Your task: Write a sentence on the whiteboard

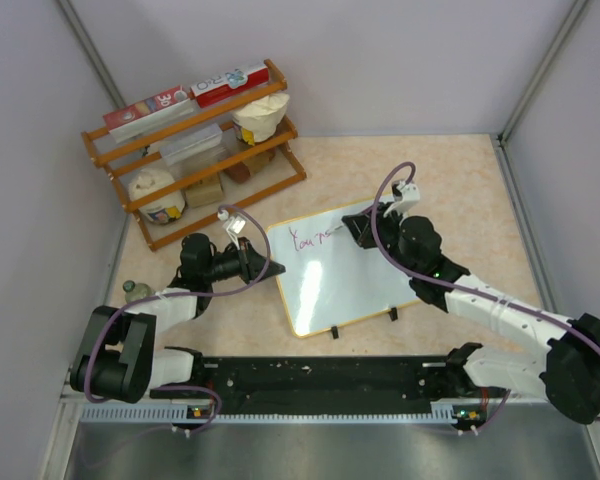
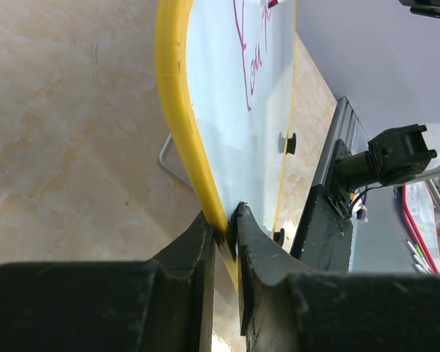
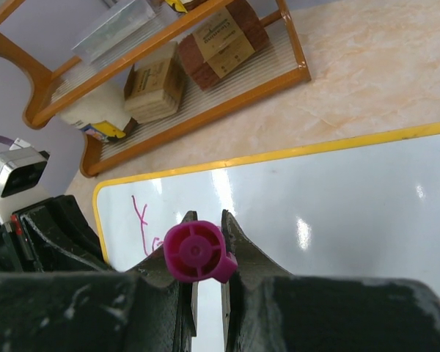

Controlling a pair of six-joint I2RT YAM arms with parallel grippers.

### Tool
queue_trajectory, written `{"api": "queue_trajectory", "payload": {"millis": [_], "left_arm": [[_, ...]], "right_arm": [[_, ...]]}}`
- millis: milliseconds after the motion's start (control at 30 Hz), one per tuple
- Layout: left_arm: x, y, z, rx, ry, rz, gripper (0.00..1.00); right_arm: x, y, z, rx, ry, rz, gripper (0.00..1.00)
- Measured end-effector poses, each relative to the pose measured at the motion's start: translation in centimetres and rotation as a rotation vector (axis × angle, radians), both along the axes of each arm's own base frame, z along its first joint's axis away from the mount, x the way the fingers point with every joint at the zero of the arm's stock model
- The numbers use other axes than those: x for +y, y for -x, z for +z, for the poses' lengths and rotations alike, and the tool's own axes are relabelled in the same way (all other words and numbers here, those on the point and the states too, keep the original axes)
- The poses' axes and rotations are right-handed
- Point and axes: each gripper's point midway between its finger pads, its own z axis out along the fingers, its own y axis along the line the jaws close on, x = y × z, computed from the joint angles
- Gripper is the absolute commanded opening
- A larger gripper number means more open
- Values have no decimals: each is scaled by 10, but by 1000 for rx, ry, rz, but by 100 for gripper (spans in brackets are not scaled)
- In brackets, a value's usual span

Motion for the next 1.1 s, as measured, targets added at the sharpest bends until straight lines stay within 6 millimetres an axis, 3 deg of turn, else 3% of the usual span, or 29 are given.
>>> {"api": "queue_trajectory", "payload": {"millis": [433,1100], "left_arm": [[0,0,-1,3,-2,4,0],[0,0,-1,2,-2,3,0]], "right_arm": [[-3,10,-12,25,-6,18,0],[-12,12,-13,40,-2,-17,0]]}}
